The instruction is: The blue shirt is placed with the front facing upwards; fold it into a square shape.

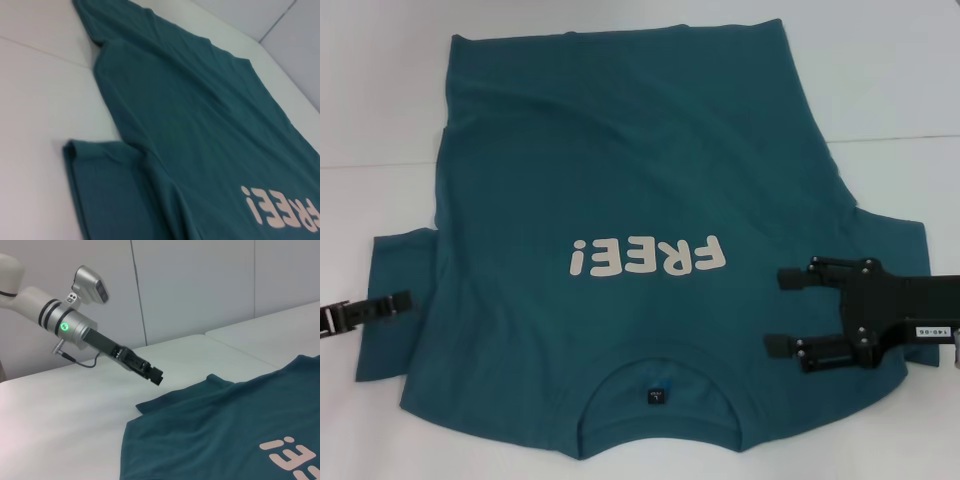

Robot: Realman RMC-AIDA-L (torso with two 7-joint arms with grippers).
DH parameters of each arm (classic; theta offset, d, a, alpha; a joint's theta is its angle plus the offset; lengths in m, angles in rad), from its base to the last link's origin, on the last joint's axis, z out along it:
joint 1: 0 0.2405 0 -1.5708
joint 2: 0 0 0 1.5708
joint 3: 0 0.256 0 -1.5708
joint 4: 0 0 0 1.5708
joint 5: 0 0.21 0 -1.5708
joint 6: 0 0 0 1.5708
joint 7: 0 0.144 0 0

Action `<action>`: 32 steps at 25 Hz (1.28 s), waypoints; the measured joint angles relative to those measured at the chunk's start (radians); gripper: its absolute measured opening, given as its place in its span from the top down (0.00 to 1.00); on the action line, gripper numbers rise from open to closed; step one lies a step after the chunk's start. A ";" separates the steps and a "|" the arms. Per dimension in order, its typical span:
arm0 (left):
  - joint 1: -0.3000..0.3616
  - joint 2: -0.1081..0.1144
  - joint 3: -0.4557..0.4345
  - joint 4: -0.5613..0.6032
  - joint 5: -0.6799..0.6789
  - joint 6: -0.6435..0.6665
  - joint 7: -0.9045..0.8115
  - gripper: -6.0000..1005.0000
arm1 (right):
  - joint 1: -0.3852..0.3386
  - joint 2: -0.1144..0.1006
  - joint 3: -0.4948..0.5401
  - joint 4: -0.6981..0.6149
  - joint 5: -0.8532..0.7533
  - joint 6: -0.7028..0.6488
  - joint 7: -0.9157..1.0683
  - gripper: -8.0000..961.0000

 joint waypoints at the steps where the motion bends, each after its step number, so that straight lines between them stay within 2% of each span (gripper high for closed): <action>1: 0.002 0.000 -0.002 0.007 0.002 -0.006 -0.004 0.14 | 0.000 0.000 0.000 0.000 0.000 0.000 -0.001 0.02; 7: 0.014 0.000 -0.005 0.052 0.105 0.006 -0.088 0.14 | 0.002 0.000 0.000 0.000 0.000 0.006 -0.004 0.02; 13: 0.057 -0.028 -0.002 0.155 0.154 0.054 -0.161 0.14 | 0.004 0.000 0.000 -0.001 0.000 0.008 -0.003 0.02; 19: 0.057 -0.027 0.006 0.157 0.182 0.059 -0.197 0.14 | 0.009 0.000 -0.003 -0.001 0.000 0.019 -0.005 0.02; 24: 0.049 -0.038 0.003 0.159 0.228 0.052 -0.212 0.14 | 0.016 0.000 -0.008 0.001 0.000 0.033 -0.005 0.02; 32: 0.049 -0.044 0.002 0.157 0.230 0.038 -0.213 0.14 | 0.022 0.000 -0.009 -0.001 0.000 0.034 -0.003 0.02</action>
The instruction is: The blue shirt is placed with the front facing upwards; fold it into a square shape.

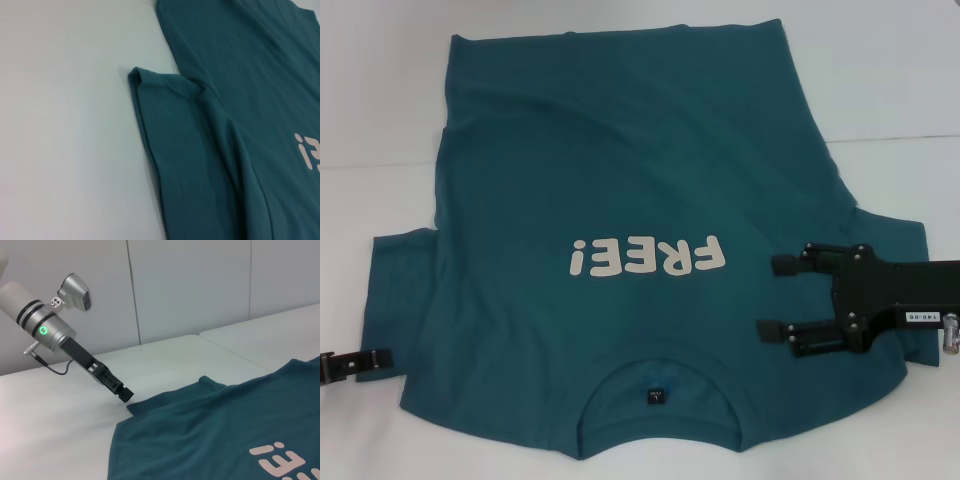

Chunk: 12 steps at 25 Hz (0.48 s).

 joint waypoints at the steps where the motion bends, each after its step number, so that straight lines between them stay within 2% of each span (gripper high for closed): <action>1: 0.000 -0.001 0.000 -0.001 0.000 -0.002 0.001 0.14 | 0.000 0.000 0.000 0.000 0.000 0.000 0.000 0.02; 12: -0.022 0.000 0.003 -0.028 0.002 -0.010 0.006 0.14 | 0.000 0.000 0.000 0.004 -0.001 0.001 0.002 0.02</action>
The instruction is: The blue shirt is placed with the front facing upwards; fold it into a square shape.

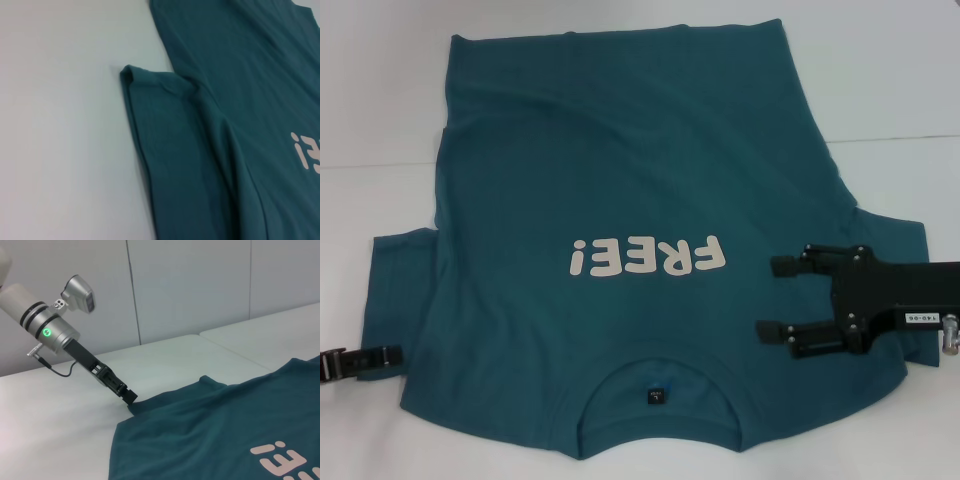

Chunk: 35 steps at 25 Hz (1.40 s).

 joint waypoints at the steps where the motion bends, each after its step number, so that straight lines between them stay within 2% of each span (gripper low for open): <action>1: -0.002 -0.001 0.000 0.000 0.000 0.000 0.001 0.14 | 0.000 0.000 0.000 0.000 0.000 0.000 0.000 0.02; 17: -0.013 -0.001 0.001 -0.008 0.002 0.006 0.013 0.14 | -0.007 0.000 0.000 0.005 0.001 0.001 -0.004 0.02; 22: 0.014 -0.001 -0.009 0.031 0.002 0.013 -0.005 0.14 | -0.006 0.000 0.000 0.003 0.001 0.001 0.000 0.02; 27: 0.020 0.004 -0.007 0.008 0.002 0.006 -0.018 0.14 | -0.005 0.000 0.000 0.002 0.001 0.002 0.003 0.02; 35: -0.004 -0.002 -0.009 -0.005 0.043 -0.015 -0.018 0.14 | 0.000 0.000 0.000 0.002 -0.001 0.001 0.006 0.02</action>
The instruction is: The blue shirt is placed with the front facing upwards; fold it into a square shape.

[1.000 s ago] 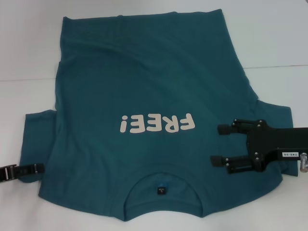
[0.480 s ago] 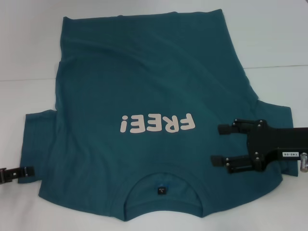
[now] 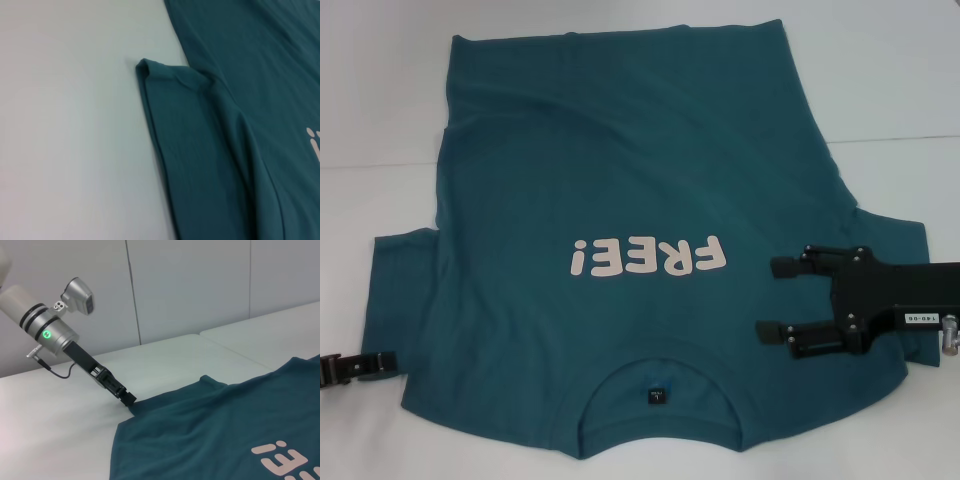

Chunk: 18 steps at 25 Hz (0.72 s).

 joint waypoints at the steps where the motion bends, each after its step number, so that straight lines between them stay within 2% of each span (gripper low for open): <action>1: -0.004 0.000 -0.001 -0.005 0.000 -0.001 0.001 0.14 | 0.000 0.000 0.000 0.000 0.000 0.000 0.000 0.02; 6: -0.036 -0.001 -0.002 -0.042 -0.001 0.001 0.003 0.14 | 0.002 0.000 0.000 -0.001 0.000 0.000 0.000 0.02; 18: -0.057 -0.014 -0.001 -0.031 0.000 -0.016 0.004 0.14 | 0.002 0.000 0.000 0.003 0.001 0.014 0.000 0.02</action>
